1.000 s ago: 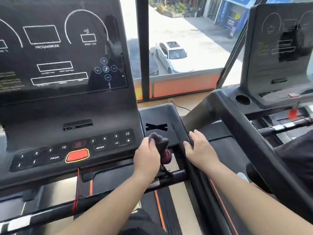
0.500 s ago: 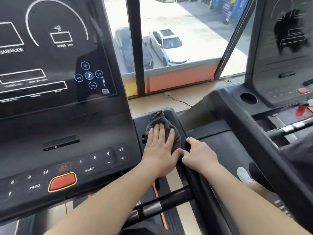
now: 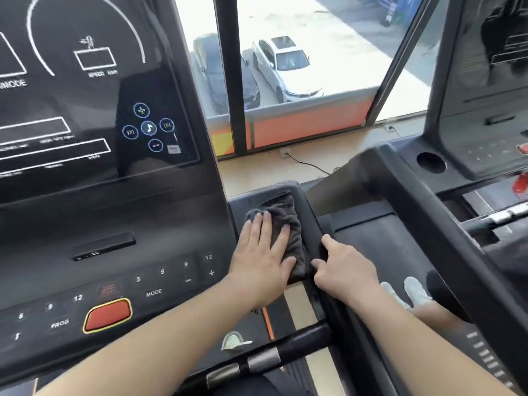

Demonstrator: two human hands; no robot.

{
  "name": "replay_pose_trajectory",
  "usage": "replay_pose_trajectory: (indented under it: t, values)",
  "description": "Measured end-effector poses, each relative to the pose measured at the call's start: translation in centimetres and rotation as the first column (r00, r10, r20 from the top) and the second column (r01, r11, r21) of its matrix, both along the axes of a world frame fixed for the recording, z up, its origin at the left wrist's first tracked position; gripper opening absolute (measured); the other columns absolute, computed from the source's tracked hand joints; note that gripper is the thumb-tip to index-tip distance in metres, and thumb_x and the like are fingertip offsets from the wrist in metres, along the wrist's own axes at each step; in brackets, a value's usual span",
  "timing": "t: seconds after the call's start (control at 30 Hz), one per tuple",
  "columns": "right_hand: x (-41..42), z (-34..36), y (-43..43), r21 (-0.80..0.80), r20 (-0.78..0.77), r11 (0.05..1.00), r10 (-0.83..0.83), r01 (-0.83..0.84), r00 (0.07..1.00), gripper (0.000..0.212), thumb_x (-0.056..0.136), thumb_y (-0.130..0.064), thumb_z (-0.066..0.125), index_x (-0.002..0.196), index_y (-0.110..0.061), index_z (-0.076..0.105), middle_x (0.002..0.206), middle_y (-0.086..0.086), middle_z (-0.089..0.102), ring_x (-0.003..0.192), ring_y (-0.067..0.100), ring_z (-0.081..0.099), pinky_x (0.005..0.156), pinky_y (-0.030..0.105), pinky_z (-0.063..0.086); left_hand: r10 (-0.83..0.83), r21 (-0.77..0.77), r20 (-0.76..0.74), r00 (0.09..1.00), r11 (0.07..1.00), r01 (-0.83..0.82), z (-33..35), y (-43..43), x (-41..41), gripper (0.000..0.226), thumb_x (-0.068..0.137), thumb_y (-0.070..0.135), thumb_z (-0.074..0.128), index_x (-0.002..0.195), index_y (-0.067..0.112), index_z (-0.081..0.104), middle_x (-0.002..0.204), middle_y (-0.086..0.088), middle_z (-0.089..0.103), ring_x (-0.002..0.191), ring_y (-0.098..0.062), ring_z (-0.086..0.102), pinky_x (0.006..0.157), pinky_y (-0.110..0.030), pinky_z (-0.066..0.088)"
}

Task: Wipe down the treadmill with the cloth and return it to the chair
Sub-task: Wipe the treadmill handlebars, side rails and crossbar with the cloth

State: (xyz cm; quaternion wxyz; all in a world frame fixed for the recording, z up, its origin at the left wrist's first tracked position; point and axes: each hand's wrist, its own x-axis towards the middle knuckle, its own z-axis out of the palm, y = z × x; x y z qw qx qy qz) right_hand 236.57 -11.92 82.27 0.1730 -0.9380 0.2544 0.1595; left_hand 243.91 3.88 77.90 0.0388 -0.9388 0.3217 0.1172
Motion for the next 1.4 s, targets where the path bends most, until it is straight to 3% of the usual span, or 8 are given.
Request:
replay_pose_trajectory:
  t: [0.2, 0.4, 0.47, 0.67, 0.83, 1.07, 1.27, 1.4]
  values:
    - [0.9, 0.5, 0.1, -0.042, -0.068, 0.999, 0.012, -0.015, 0.998, 0.023, 0.09, -0.037, 0.059, 0.105, -0.022, 0.049, 0.096, -0.001, 0.063, 0.097, 0.027, 0.062, 0.073, 0.034, 0.045, 0.197, -0.008, -0.019, 0.98, 0.98, -0.197, -0.1, -3.1, 5.2, 0.076, 0.102, 0.062, 0.01, 0.161, 0.022, -0.015, 0.163, -0.026, -0.027, 0.151, -0.044, -0.026, 0.12, -0.058, -0.015]
    - [1.2, 0.7, 0.2, -0.031, -0.064, 1.0, -0.005, 0.003, 0.998, 0.022, 0.087, -0.037, 0.061, 0.099, -0.022, 0.05, 0.103, 0.0, 0.067, 0.1, 0.027, 0.063, 0.078, 0.036, 0.05, -0.12, -0.022, -0.06, 0.991, 0.993, 0.119, -0.5, 0.3, -0.2, 0.071, 0.104, 0.059, 0.008, 0.16, 0.026, -0.019, 0.162, -0.019, -0.032, 0.149, -0.036, -0.035, 0.123, -0.054, -0.014]
    - [1.3, 0.7, 0.2, -0.031, -0.065, 0.999, -0.012, 0.01, 0.998, 0.024, 0.088, -0.038, 0.061, 0.104, -0.022, 0.052, 0.108, 0.0, 0.067, 0.105, 0.027, 0.063, 0.081, 0.036, 0.05, -0.157, -0.024, -0.03, 0.987, 0.987, 0.156, -0.3, 0.1, 2.5, 0.07, 0.102, 0.062, 0.007, 0.16, 0.031, -0.018, 0.164, -0.017, -0.029, 0.15, -0.033, -0.033, 0.123, -0.051, -0.014]
    - [0.6, 0.4, -0.1, 0.022, -0.048, 0.998, -0.063, 0.064, 0.997, 0.046, 0.091, -0.039, 0.061, 0.134, -0.024, 0.051, 0.132, -0.001, 0.063, 0.123, 0.024, 0.058, 0.094, 0.038, 0.05, 0.051, -0.066, -0.062, 0.997, 0.996, -0.055, -0.7, -3.9, 3.1, 0.073, 0.102, 0.06, 0.007, 0.159, 0.024, -0.022, 0.162, -0.018, -0.033, 0.149, -0.036, -0.035, 0.122, -0.054, -0.017]
    - [0.4, 0.1, -1.3, 0.123, -0.001, 0.988, -0.097, 0.097, 0.995, 0.061, 0.088, -0.046, 0.065, 0.145, -0.033, 0.048, 0.146, -0.009, 0.056, 0.135, 0.014, 0.051, 0.107, 0.039, 0.046, -0.245, -0.051, -0.056, 0.968, 0.969, 0.242, -0.6, -0.6, 0.4, 0.069, 0.104, 0.056, 0.008, 0.158, 0.026, -0.023, 0.163, -0.015, -0.033, 0.149, -0.03, -0.036, 0.123, -0.049, -0.017]
    - [0.6, 0.1, -1.3, 0.177, 0.002, 0.975, -0.138, 0.136, 0.99, 0.065, 0.089, -0.043, 0.07, 0.148, -0.028, 0.047, 0.149, -0.004, 0.053, 0.137, 0.016, 0.05, 0.111, 0.034, 0.043, -0.077, -0.058, -0.069, 0.995, 0.996, 0.073, -0.2, -3.8, 4.2, 0.071, 0.103, 0.057, 0.007, 0.159, 0.025, -0.023, 0.164, -0.015, -0.031, 0.15, -0.031, -0.033, 0.123, -0.051, -0.016]
    - [1.1, 0.0, -2.1, 0.187, -0.014, 0.972, -0.143, 0.143, 0.99, 0.061, 0.082, -0.038, 0.075, 0.138, -0.024, 0.058, 0.139, -0.003, 0.061, 0.13, 0.019, 0.055, 0.109, 0.036, 0.045, -0.367, -0.077, -0.048, 0.929, 0.929, 0.363, -0.1, -0.9, 2.9, 0.066, 0.105, 0.056, 0.008, 0.158, 0.031, -0.022, 0.163, -0.009, -0.032, 0.15, -0.025, -0.033, 0.124, -0.046, -0.017]
    - [1.2, -0.5, -2.0, 0.213, -0.029, 0.959, -0.186, 0.187, 0.982, 0.069, 0.079, -0.046, 0.077, 0.142, -0.026, 0.054, 0.141, -0.005, 0.06, 0.13, 0.016, 0.056, 0.11, 0.037, 0.045, -0.152, -0.054, -0.029, 0.988, 0.987, 0.15, 0.3, -2.5, 7.1, 0.066, 0.104, 0.056, 0.007, 0.159, 0.031, -0.02, 0.166, -0.011, -0.027, 0.153, -0.026, -0.027, 0.125, -0.046, -0.015]
